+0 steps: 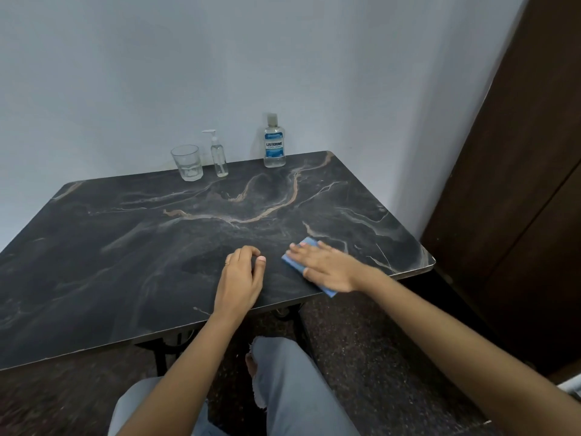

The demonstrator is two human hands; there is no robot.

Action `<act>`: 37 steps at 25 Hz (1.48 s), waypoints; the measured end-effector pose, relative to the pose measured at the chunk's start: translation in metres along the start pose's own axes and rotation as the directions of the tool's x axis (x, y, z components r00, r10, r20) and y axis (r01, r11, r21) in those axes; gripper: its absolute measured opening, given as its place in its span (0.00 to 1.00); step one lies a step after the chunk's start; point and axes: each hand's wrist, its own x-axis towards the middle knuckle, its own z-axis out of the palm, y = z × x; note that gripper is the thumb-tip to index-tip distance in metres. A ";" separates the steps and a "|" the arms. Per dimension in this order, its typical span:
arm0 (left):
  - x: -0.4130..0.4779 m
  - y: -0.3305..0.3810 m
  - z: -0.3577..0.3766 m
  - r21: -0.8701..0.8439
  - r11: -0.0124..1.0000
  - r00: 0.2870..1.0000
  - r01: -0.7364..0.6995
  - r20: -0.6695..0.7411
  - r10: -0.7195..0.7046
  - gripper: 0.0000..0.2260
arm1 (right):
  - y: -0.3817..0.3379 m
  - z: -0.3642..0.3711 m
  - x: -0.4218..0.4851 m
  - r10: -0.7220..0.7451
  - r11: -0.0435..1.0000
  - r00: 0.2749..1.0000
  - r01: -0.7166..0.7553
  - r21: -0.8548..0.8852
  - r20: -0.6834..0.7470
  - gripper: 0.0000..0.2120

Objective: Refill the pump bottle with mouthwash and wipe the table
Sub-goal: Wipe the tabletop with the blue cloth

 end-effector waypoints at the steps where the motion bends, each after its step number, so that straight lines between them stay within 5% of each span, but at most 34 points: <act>1: 0.000 -0.006 -0.008 0.013 1.000 1.000 -0.011 -0.008 0.011 0.09 | 0.020 -0.004 0.005 0.118 0.993 0.993 -0.118 0.009 -0.001 0.25; 3: -0.001 -0.024 -0.025 0.051 0.999 0.999 -0.016 -0.030 0.017 0.10 | 0.049 -0.015 0.019 0.422 0.906 0.906 -0.421 0.049 -0.026 0.25; 5: 0.000 -0.043 -0.044 0.085 0.996 0.997 0.026 -0.068 -0.020 0.10 | 0.034 -0.013 0.041 0.518 0.855 0.855 -0.515 0.058 -0.034 0.26; 8: 0.005 -0.071 -0.069 0.110 0.984 0.983 0.141 -0.135 -0.125 0.11 | -0.029 0.007 0.050 0.197 0.980 0.980 -0.197 0.005 -0.037 0.25; 11: 0.011 -0.097 -0.093 0.130 0.961 0.959 0.243 -0.180 -0.218 0.11 | -0.011 0.001 0.035 -0.005 1.000 1.000 0.006 0.017 -0.029 0.25; 14: 0.014 -0.115 -0.102 0.155 0.948 0.954 0.277 -0.165 -0.252 0.10 | 0.029 -0.013 0.057 0.353 0.935 0.936 -0.352 0.039 -0.008 0.25; 16: 0.015 -0.115 -0.097 0.110 0.949 0.947 0.295 -0.167 -0.275 0.10 | 0.014 -0.007 0.073 0.429 0.903 0.903 -0.428 0.042 -0.022 0.26; 19: 0.016 -0.113 -0.087 0.123 0.951 0.953 0.285 -0.141 -0.268 0.10 | -0.042 0.013 0.070 0.097 0.995 0.994 -0.096 0.017 -0.049 0.25; 22: 0.014 -0.116 -0.085 0.106 0.963 0.963 0.248 -0.138 -0.233 0.10 | -0.026 0.004 0.062 -0.126 0.990 0.991 0.128 0.053 -0.043 0.25; 25: 0.014 -0.118 -0.085 0.097 0.963 0.961 0.252 -0.143 -0.237 0.10 | 0.031 -0.014 0.096 0.192 0.981 0.981 -0.190 0.042 -0.030 0.25; 28: 0.017 -0.118 -0.083 0.151 0.955 0.962 0.257 -0.131 -0.238 0.09 | 0.042 -0.019 0.144 0.477 0.877 0.879 -0.473 0.086 -0.033 0.26; 30: 0.017 -0.118 -0.084 0.155 0.953 0.961 0.262 -0.134 -0.242 0.09 | 0.011 -0.012 0.164 0.351 0.935 0.936 -0.350 0.060 -0.019 0.26; 32: 0.016 -0.118 -0.083 0.132 0.955 0.959 0.265 -0.141 -0.247 0.08 | -0.017 -0.005 0.151 0.034 0.999 0.999 -0.035 0.029 0.025 0.26; 34: 0.016 -0.118 -0.083 0.131 0.957 0.959 0.261 -0.147 -0.241 0.08 | 0.003 -0.017 0.135 -0.120 0.991 0.993 0.120 0.060 -0.001 0.25; 37: 0.017 -0.118 -0.082 0.140 0.955 0.960 0.262 -0.142 -0.242 0.07 | 0.057 -0.031 0.141 0.358 0.933 0.932 -0.355 0.066 -0.051 0.25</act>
